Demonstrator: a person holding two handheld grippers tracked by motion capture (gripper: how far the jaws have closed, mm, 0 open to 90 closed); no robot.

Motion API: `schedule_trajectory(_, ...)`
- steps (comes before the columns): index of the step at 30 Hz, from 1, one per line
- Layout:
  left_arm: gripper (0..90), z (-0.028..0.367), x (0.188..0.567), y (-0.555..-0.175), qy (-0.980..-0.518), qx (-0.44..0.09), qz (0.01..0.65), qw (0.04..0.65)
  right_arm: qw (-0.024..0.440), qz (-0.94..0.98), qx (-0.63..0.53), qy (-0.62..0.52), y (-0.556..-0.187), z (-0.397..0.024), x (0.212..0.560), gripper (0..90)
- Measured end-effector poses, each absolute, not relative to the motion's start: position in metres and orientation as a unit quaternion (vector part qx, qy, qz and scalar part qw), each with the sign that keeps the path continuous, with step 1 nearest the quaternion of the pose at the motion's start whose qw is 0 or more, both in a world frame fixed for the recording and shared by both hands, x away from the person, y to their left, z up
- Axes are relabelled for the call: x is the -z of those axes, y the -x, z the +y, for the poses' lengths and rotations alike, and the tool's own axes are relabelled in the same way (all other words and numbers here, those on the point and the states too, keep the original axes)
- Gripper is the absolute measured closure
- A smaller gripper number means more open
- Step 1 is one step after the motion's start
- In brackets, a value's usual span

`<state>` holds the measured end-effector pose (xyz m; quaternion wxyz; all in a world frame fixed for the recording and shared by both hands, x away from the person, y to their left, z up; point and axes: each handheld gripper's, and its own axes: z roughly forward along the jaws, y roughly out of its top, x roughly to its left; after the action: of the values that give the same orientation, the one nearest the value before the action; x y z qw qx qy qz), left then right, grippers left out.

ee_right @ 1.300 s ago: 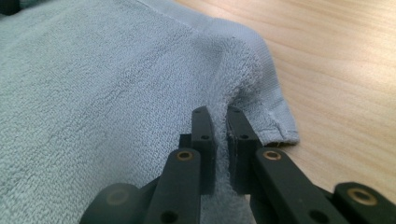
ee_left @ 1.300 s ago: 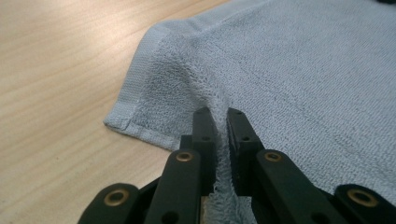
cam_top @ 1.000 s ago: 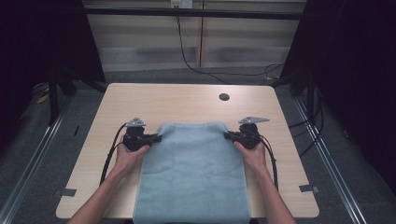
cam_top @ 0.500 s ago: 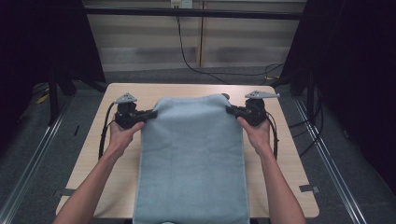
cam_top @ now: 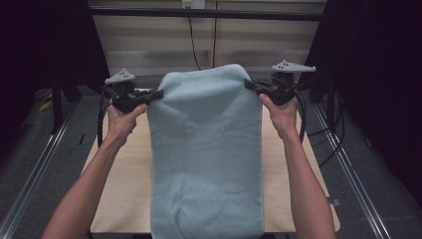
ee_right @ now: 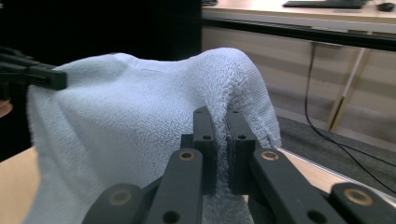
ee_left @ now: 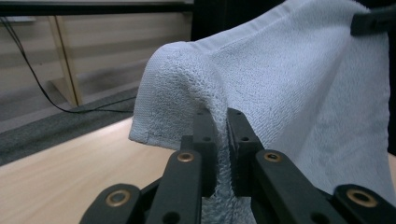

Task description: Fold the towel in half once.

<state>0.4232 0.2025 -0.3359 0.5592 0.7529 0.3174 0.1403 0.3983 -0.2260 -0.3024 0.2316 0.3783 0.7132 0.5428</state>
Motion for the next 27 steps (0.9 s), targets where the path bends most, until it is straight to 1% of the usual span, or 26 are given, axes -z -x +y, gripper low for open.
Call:
schedule_trajectory(1,84.0,0.204,0.337,-0.417,-0.756,-0.137,0.314,0.558,0.221,0.719,-0.545,-0.370,-0.384,-0.228,0.307,85.1)
schedule_trajectory(2,84.0,0.205,0.338,-0.410,-0.758,-0.134,0.310,0.558,0.221,0.719,-0.545,-0.370,-0.384,-0.228,0.307,85.1)
schedule_trajectory(4,84.0,0.205,0.336,-0.395,-0.759,-0.130,0.300,0.562,0.213,0.721,-0.548,-0.367,-0.369,-0.231,0.312,85.1)
schedule_trajectory(5,84.0,0.205,0.336,-0.386,-0.759,-0.127,0.293,0.568,0.209,0.720,-0.551,-0.365,-0.353,-0.234,0.317,85.0)
schedule_trajectory(7,84.0,0.206,0.336,-0.366,-0.761,-0.122,0.280,0.572,0.206,0.721,-0.552,-0.364,-0.347,-0.235,0.320,85.0)
schedule_trajectory(10,83.9,0.211,0.347,-0.340,-0.765,-0.102,0.274,0.574,0.191,0.729,-0.550,-0.361,-0.317,-0.239,0.334,85.0)
schedule_trajectory(15,83.9,0.209,0.384,-0.298,-0.790,-0.071,0.282,0.540,0.160,0.758,-0.521,-0.358,-0.273,-0.237,0.370,85.0)
schedule_trajectory(17,83.9,0.208,0.400,-0.284,-0.801,-0.059,0.281,0.525,0.140,0.769,-0.506,-0.365,-0.257,-0.234,0.387,85.0)
schedule_trajectory(20,83.9,0.210,0.429,-0.261,-0.816,-0.027,0.290,0.500,0.112,0.781,-0.490,-0.371,-0.233,-0.230,0.414,84.9)
schedule_trajectory(21,83.8,0.212,0.435,-0.255,-0.814,-0.012,0.296,0.499,0.102,0.785,-0.484,-0.373,-0.225,-0.229,0.423,85.0)
schedule_trajectory(23,83.9,0.214,0.446,-0.245,-0.816,-0.004,0.292,0.500,0.095,0.794,-0.468,-0.377,-0.213,-0.227,0.436,84.9)
schedule_trajectory(24,83.9,0.213,0.452,-0.243,-0.824,-0.002,0.291,0.486,0.094,0.799,-0.459,-0.378,-0.206,-0.227,0.443,84.9)
schedule_trajectory(27,83.8,0.210,0.478,-0.241,-0.843,0.009,0.306,0.442,0.063,0.798,-0.454,-0.391,-0.196,-0.228,0.459,84.9)
